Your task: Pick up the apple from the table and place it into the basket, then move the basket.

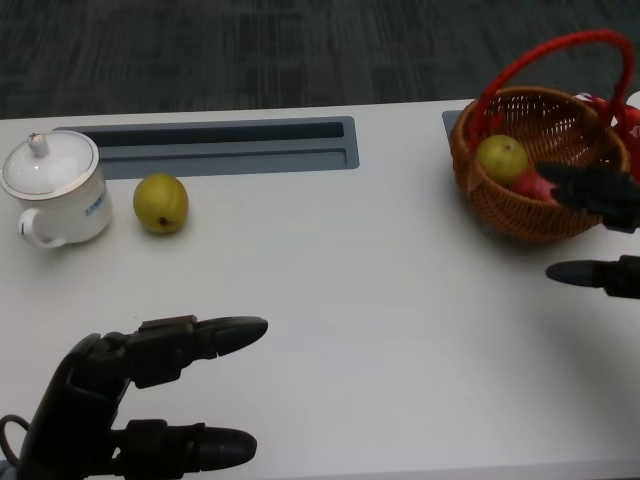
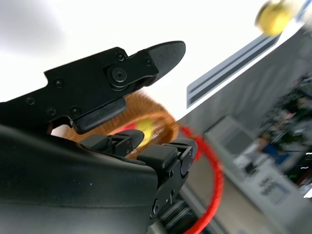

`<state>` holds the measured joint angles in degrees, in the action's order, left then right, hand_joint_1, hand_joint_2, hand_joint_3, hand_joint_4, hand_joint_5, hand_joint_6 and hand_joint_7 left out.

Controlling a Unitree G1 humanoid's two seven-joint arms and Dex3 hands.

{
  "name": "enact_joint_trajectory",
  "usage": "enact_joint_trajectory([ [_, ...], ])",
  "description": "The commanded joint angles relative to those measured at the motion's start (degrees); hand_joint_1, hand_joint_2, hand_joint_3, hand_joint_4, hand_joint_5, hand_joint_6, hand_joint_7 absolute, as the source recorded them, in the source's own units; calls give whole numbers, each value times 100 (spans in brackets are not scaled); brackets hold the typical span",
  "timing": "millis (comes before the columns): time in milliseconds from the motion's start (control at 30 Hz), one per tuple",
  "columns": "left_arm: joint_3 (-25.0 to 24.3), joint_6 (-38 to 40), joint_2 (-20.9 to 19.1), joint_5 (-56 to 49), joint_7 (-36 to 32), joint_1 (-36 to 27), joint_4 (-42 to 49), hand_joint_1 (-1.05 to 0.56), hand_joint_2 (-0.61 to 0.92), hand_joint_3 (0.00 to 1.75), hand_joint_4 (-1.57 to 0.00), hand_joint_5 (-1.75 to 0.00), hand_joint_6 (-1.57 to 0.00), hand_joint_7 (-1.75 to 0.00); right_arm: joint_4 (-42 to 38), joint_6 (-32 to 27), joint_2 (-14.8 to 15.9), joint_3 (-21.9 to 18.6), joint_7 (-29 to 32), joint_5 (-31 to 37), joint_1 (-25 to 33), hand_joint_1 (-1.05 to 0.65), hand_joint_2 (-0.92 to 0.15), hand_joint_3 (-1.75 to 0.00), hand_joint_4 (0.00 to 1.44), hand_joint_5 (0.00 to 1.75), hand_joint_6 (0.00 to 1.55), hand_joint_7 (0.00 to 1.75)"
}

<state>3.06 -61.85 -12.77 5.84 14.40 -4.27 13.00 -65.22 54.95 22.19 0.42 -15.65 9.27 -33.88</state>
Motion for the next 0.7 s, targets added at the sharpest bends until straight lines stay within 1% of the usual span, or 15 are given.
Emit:
enact_joint_trajectory([
  [33,-36,-96,-73,108,106,113,179,-55,72,0,-92,-2,-84,0,293,527,-169,-52,-126,-314,220,-56,-84,0,59,4,58,3],
  [100,-35,-137,-58,121,134,169,261,-55,72,0,-92,-1,-84,0,443,764,-323,-67,-410,-633,339,-55,-84,0,62,4,60,3],
  [233,-52,-182,-52,130,171,250,366,-55,73,0,-92,-1,-83,0,962,955,-562,51,-1008,-1213,624,-56,-84,0,66,4,63,3],
  [300,-65,-168,-81,148,199,273,388,-56,73,0,-92,-1,-83,0,1205,976,-681,130,-1257,-1435,764,-54,-82,0,67,3,64,2],
  [400,-62,-119,-158,229,266,309,418,-55,74,0,-91,0,-82,0,1485,833,-857,273,-1678,-1723,930,-49,-78,0,67,1,63,1],
  [533,-79,-141,-231,360,380,381,522,-53,73,0,-90,0,-80,0,1595,761,-1067,450,-2084,-1848,1043,-47,-76,0,65,0,61,0],
  [700,-155,-250,-239,431,457,440,679,-51,73,0,-91,-1,-81,0,1415,936,-1344,600,-2283,-1740,1081,-46,-76,0,64,0,59,0],
])
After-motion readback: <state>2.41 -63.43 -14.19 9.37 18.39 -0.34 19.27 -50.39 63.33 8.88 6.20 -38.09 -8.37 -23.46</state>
